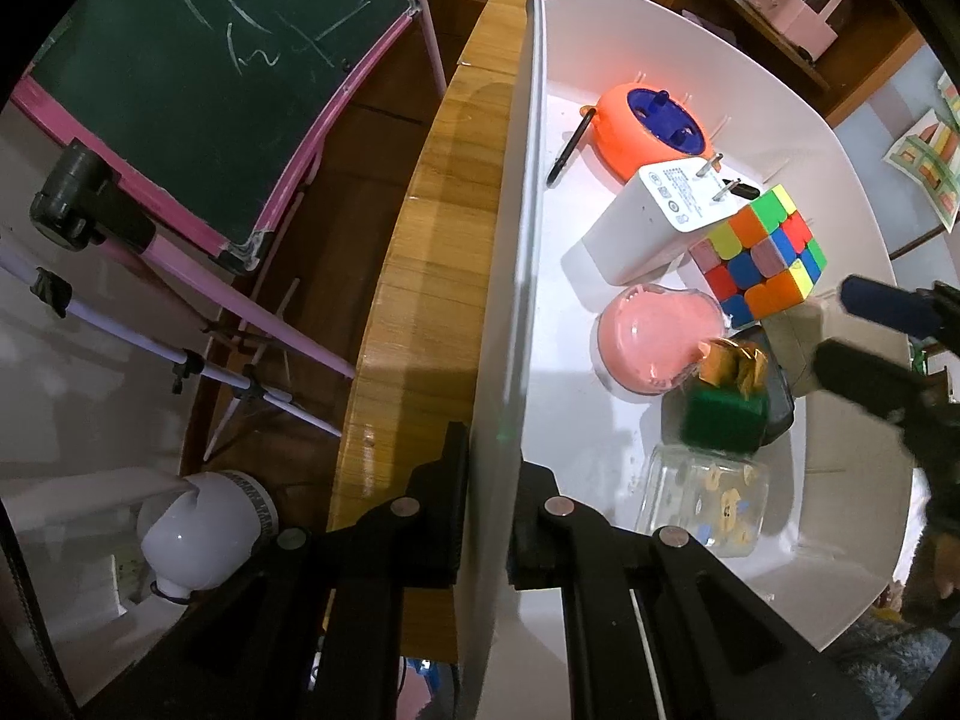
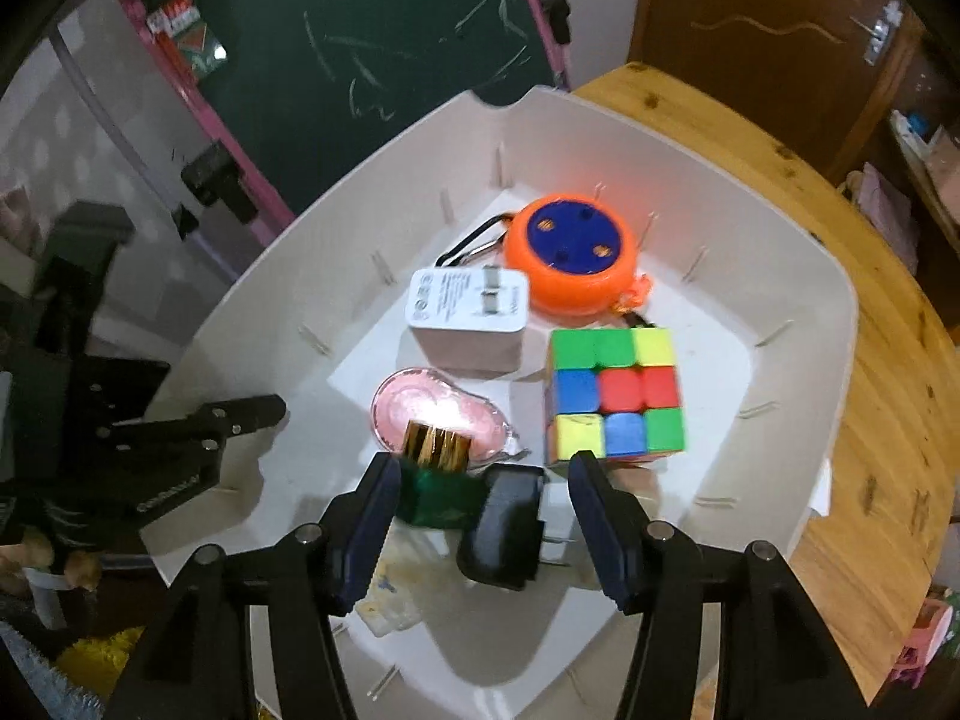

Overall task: Organize rigid objects
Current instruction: 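Carry the green bottle into the white tray and open the right gripper, then move the right gripper back over the table to the white foam piece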

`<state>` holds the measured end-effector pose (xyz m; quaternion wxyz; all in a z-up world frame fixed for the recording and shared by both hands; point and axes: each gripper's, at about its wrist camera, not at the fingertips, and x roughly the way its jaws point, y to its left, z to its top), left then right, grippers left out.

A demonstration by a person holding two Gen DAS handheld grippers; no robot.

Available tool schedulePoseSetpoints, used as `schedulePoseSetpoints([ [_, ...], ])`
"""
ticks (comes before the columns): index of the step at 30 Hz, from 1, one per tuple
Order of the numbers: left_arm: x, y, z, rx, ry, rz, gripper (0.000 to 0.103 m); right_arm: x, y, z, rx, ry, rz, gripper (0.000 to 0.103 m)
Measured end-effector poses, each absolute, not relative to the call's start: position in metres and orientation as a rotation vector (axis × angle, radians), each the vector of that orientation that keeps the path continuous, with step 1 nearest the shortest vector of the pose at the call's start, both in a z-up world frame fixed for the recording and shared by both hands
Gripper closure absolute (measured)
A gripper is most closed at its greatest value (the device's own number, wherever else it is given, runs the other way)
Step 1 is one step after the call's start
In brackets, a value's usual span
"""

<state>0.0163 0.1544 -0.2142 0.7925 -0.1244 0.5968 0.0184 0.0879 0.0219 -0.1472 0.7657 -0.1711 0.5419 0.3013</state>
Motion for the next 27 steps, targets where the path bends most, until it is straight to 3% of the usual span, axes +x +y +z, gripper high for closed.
schedulePoseSetpoints([
  [27, 0.014, 0.148, -0.208, -0.247, 1.292, 0.143, 0.098, 0.063, -0.066, -0.056, -0.229, 0.912, 0.615, 0.044],
])
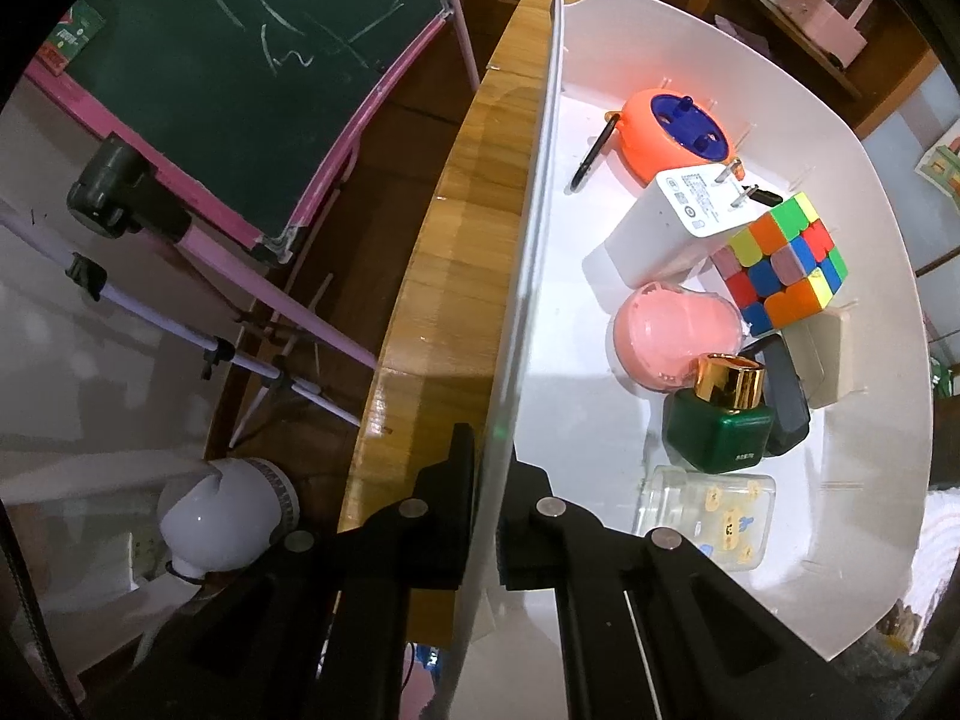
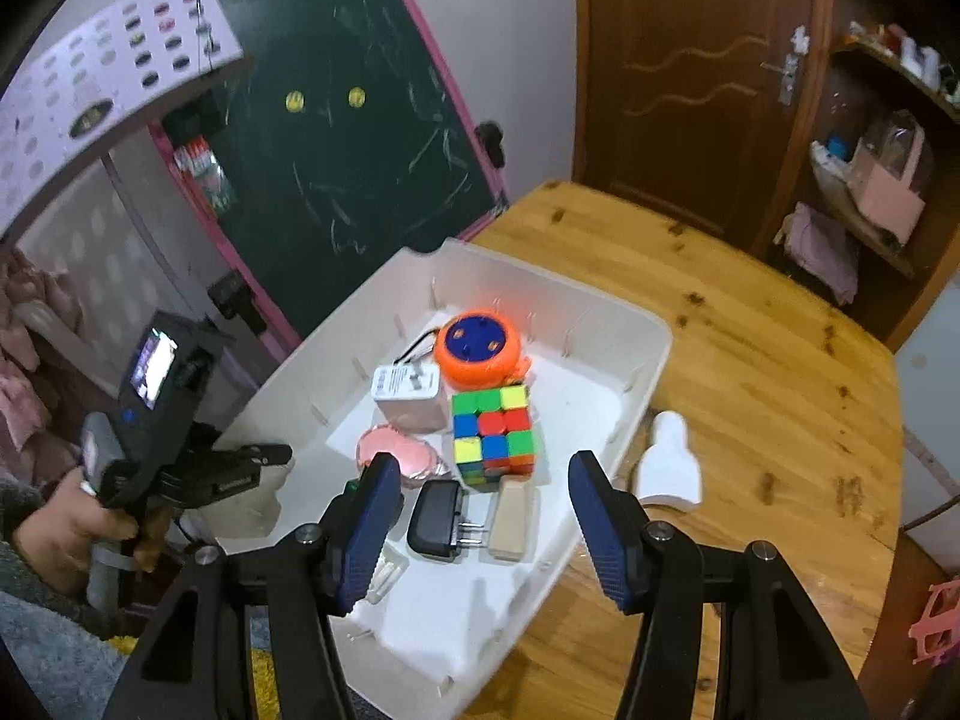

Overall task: Organize rigid objects
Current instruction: 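Move the right gripper back over the table to the white foam piece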

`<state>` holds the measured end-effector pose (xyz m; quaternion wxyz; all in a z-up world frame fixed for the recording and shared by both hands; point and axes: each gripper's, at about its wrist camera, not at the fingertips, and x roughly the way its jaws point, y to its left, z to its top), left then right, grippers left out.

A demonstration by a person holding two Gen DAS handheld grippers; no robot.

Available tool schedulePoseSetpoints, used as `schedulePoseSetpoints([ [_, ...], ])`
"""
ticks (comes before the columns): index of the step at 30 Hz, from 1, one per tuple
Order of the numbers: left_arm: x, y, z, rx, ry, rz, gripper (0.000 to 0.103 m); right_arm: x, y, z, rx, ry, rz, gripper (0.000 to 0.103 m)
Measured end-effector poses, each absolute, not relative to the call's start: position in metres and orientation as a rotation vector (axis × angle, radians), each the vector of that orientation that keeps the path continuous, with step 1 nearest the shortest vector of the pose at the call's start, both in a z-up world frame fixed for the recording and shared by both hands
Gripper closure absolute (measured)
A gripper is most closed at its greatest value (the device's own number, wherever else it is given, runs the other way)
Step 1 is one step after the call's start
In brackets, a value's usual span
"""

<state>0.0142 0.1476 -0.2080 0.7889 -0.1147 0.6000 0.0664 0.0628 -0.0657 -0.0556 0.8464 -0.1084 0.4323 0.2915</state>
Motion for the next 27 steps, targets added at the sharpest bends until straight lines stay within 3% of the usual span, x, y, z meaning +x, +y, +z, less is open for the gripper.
schedulePoseSetpoints([
  [14, 0.013, 0.139, -0.205, -0.24, 1.308, 0.195, 0.096, 0.063, -0.165, -0.009, -0.154, 0.796, 0.462, 0.043],
  [17, 0.013, 0.138, -0.206, -0.237, 1.311, 0.203, 0.096, 0.071, -0.181, -0.017, -0.139, 0.807, 0.427, 0.034],
  [27, 0.015, 0.138, -0.206, -0.238, 1.33, 0.212, 0.095, 0.121, -0.184, -0.097, -0.082, 0.968, 0.392, 0.034],
])
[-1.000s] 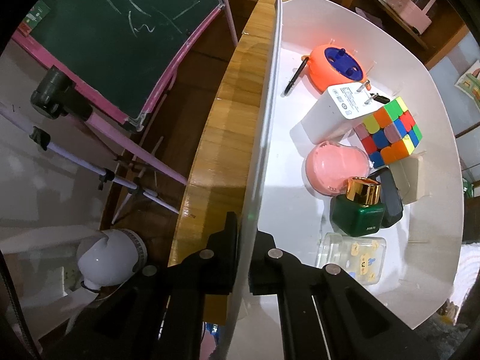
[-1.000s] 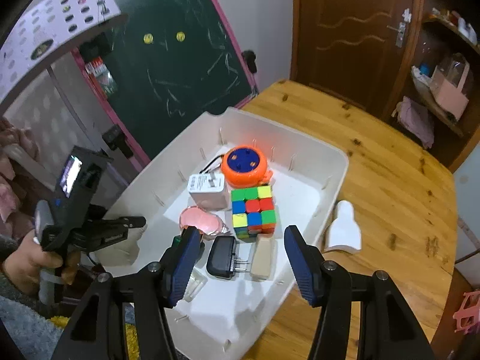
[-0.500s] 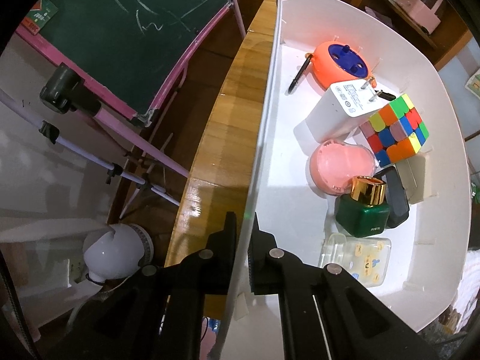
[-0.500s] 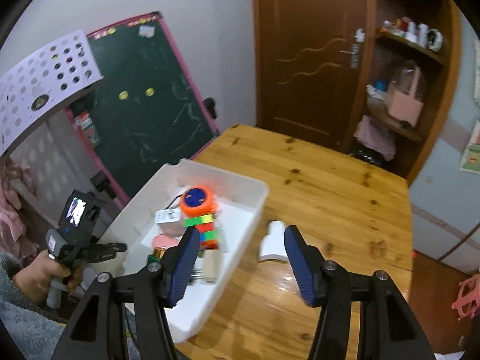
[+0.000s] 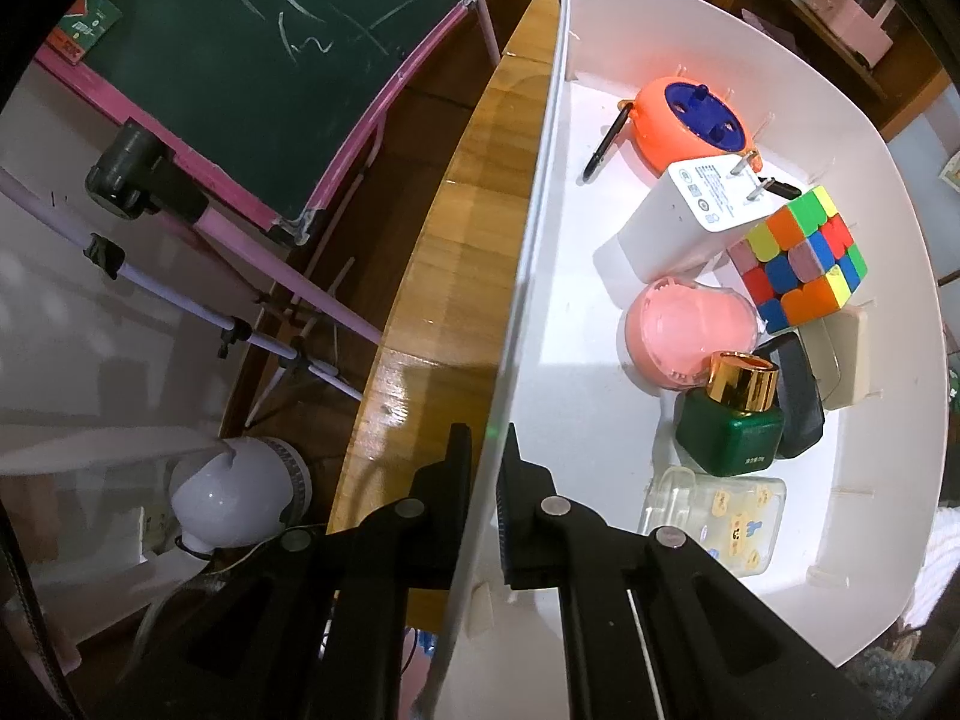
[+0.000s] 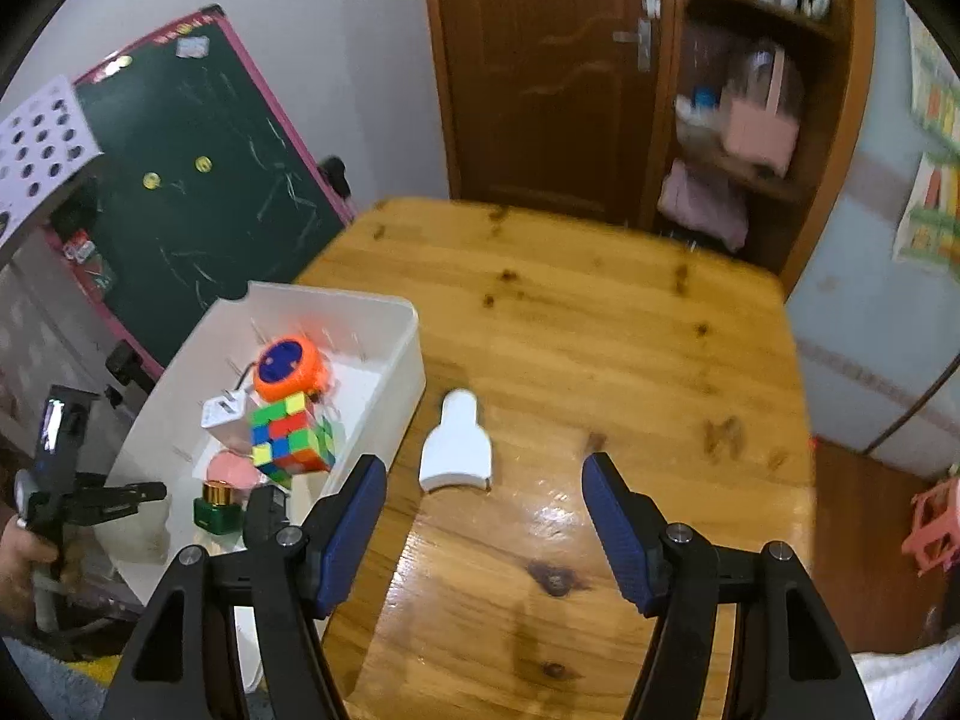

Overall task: Organize rigid objects
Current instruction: 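Move the right gripper back over the table to the white foam piece, then grasp the white bottle-shaped foam piece with the right gripper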

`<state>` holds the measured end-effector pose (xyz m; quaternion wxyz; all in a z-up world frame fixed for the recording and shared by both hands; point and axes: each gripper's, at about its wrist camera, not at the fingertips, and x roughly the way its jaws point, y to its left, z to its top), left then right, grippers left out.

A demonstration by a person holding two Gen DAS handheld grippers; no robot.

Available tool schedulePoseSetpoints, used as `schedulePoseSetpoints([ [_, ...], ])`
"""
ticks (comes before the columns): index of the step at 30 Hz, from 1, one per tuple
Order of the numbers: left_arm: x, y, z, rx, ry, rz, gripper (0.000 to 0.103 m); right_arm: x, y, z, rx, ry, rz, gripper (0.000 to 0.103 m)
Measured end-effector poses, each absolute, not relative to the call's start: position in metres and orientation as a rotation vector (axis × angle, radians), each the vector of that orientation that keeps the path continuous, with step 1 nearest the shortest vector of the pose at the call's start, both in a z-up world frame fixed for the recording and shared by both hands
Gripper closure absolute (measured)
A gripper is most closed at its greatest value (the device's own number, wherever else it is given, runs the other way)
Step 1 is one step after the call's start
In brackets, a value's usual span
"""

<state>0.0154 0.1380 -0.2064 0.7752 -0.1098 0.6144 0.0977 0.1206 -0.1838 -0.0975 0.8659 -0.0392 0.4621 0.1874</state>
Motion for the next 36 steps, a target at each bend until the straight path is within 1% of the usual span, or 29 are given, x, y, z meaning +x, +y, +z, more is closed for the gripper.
schedulePoseSetpoints([
  [6, 0.016, 0.137, -0.208, -0.234, 1.345, 0.213, 0.095, 0.145, -0.171, -0.148, -0.051, 1.071, 0.432, 0.034],
  [11, 0.017, 0.137, -0.207, -0.233, 1.353, 0.216, 0.095, 0.152, -0.156, -0.177, -0.099, 1.115, 0.483, 0.034],
  [23, 0.017, 0.135, -0.208, -0.227, 1.361, 0.216, 0.095, 0.161, -0.138, -0.207, -0.175, 1.122, 0.555, 0.034],
  [36, 0.016, 0.135, -0.208, -0.229, 1.366, 0.216, 0.095, 0.188, -0.139, -0.229, -0.209, 1.109, 0.482, 0.034],
])
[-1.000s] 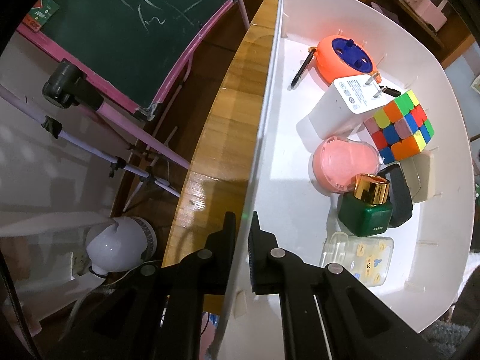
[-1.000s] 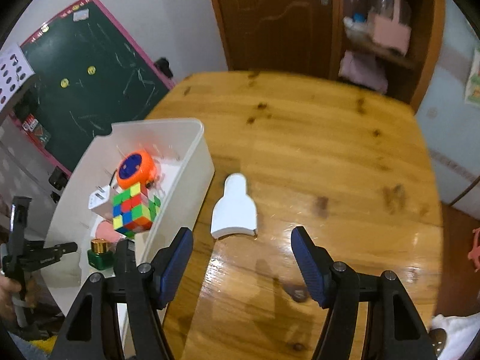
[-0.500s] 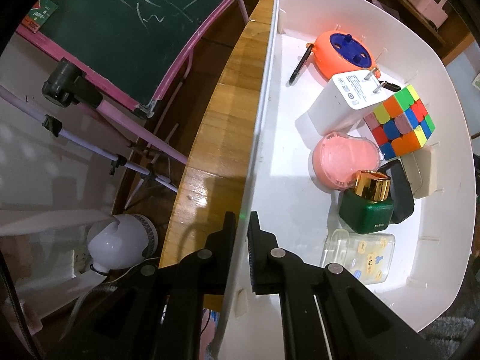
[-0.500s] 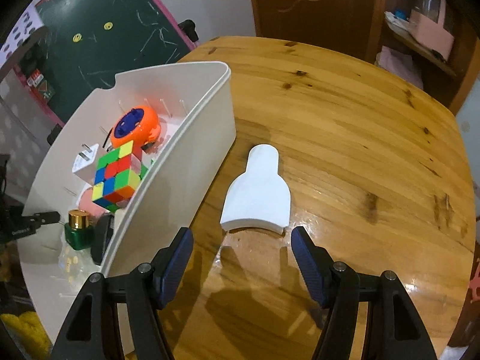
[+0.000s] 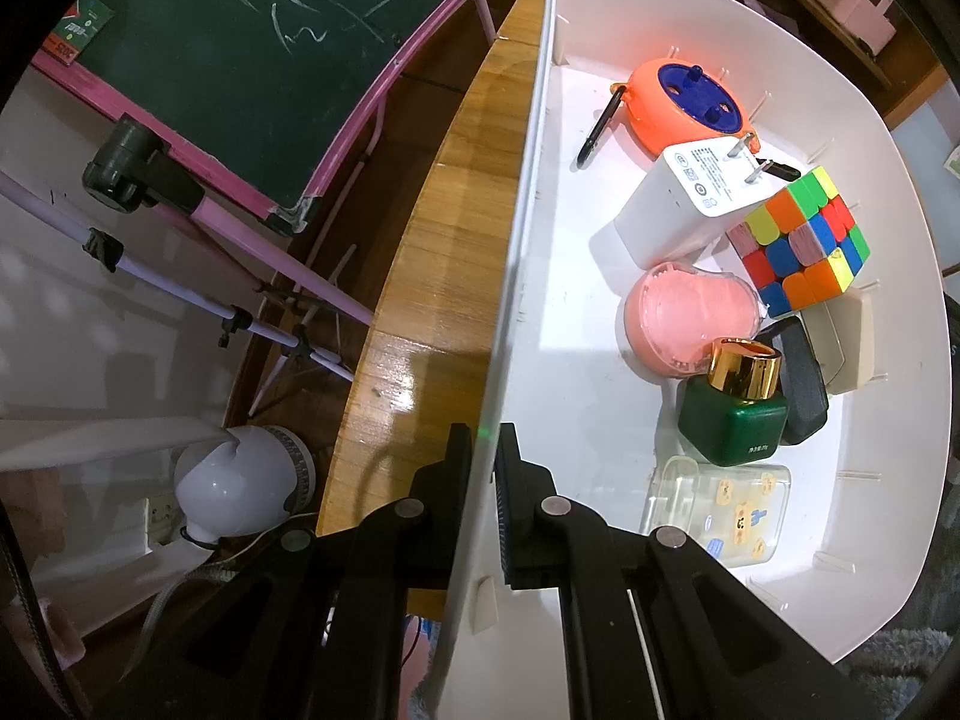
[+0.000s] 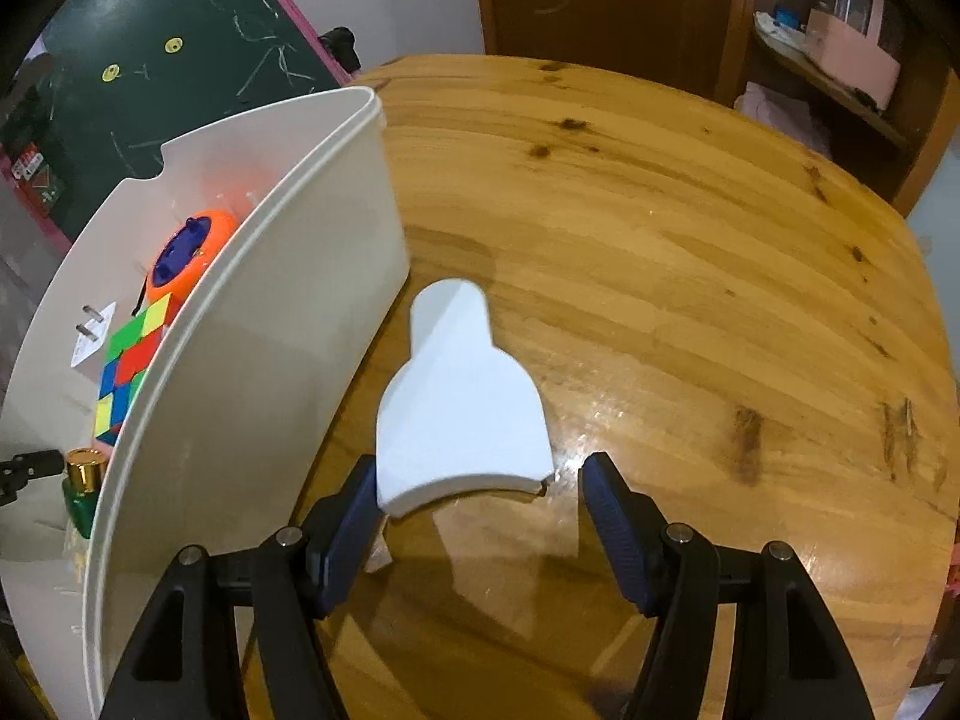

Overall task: Organize rigid objects
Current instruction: 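Grasp the white bottle-shaped foam piece with the right gripper, then carry the white foam piece into the white tray and open the right gripper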

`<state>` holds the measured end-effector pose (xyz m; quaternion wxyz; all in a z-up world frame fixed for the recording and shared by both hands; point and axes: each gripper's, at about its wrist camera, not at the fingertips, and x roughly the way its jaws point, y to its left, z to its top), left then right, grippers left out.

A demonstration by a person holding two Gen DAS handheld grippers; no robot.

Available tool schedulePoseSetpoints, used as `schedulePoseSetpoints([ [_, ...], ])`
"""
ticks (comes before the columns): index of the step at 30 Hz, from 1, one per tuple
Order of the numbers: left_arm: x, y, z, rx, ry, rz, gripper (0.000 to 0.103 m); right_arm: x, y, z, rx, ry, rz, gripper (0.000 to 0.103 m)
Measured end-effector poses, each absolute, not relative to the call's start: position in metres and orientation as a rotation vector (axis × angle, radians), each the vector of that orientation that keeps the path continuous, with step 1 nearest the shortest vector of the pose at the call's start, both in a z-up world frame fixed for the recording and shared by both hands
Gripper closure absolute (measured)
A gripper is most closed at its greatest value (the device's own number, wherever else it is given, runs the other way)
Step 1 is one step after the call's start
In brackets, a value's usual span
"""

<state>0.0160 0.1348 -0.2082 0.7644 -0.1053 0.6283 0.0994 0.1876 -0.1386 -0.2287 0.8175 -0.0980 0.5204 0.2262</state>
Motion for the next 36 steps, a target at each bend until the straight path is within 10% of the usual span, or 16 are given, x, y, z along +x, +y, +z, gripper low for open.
schedulePoseSetpoints([
  [10, 0.015, 0.136, -0.208, -0.232, 1.367, 0.22, 0.095, 0.189, -0.123, -0.233, -0.31, 1.042, 0.517, 0.03],
  [13, 0.015, 0.135, -0.208, -0.231, 1.367, 0.221, 0.095, 0.183, -0.127, -0.23, -0.294, 1.022, 0.514, 0.046],
  [21, 0.015, 0.134, -0.208, -0.23, 1.365, 0.224, 0.095, 0.159, -0.158, -0.218, -0.101, 1.093, 0.47, 0.047],
  [36, 0.013, 0.136, -0.207, -0.235, 1.336, 0.181, 0.096, 0.097, -0.175, -0.075, 0.074, 0.848, 0.513, 0.047],
])
